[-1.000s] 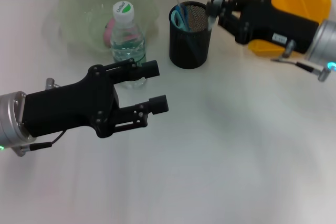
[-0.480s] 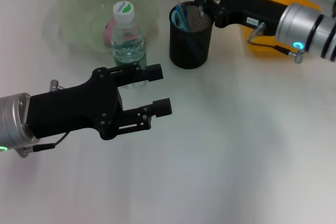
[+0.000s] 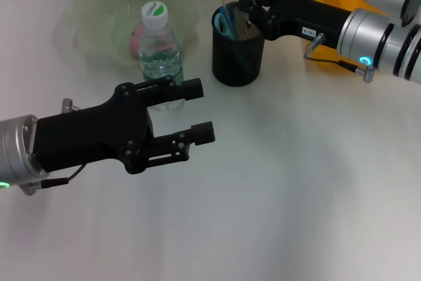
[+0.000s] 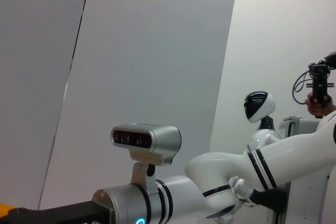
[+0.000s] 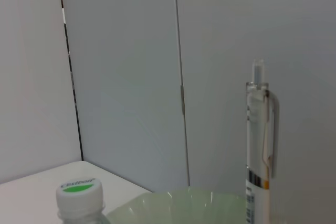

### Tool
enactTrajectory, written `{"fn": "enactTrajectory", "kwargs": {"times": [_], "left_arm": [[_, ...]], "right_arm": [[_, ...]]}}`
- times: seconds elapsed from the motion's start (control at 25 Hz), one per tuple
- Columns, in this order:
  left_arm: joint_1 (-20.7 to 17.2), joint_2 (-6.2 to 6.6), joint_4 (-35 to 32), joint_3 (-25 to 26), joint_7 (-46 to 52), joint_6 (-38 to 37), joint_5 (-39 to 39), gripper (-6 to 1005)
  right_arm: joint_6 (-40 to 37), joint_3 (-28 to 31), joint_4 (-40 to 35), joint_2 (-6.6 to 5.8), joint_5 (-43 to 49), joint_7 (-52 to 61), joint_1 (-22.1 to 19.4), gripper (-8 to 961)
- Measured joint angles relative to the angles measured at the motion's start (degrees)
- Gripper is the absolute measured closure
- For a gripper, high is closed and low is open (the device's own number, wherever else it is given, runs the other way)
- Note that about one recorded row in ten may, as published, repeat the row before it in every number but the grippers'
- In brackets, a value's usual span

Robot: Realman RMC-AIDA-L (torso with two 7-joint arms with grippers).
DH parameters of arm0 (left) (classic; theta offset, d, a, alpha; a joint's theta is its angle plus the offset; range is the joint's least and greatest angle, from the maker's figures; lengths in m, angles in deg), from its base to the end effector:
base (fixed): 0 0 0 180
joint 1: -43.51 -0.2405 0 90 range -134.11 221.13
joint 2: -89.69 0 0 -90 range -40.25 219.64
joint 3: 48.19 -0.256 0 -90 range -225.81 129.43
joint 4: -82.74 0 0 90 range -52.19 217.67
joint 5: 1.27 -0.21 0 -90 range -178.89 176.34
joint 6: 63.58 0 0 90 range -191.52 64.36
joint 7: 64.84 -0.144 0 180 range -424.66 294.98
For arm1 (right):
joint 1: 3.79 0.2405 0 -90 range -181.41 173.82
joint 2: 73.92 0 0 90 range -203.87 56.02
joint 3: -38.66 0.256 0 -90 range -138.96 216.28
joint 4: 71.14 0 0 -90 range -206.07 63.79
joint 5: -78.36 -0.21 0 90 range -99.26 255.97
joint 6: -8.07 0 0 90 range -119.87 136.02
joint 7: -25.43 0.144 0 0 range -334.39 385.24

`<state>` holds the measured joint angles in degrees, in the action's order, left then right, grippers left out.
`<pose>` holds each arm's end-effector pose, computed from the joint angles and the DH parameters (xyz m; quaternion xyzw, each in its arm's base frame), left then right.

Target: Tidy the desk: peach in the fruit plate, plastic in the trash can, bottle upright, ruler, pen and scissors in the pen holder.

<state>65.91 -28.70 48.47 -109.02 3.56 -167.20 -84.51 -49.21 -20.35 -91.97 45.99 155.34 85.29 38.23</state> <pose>-0.2265 0.2731 -0.0044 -0.8972 -0.1106 -0.4258 0.0374 0.2047 0.4138 -0.0471 -0.8938 0.1798 0.2846 0.2961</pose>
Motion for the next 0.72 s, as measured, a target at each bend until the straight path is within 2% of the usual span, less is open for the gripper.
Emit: {"fn": "enactTrajectory", "kwargs": {"times": [0.4, 0.72], "left_arm": [[0.3, 0.01, 0.0, 0.0, 0.0, 0.5, 0.0, 310], [0.3, 0.01, -0.2, -0.1, 0.1, 0.7, 0.0, 310]], "right_arm": [[0.4, 0.0, 0.4, -0.03, 0.0, -3.3, -0.5, 812], [0.1, 0.1, 0.9, -0.03, -0.4, -3.8, -1.1, 670]]}}
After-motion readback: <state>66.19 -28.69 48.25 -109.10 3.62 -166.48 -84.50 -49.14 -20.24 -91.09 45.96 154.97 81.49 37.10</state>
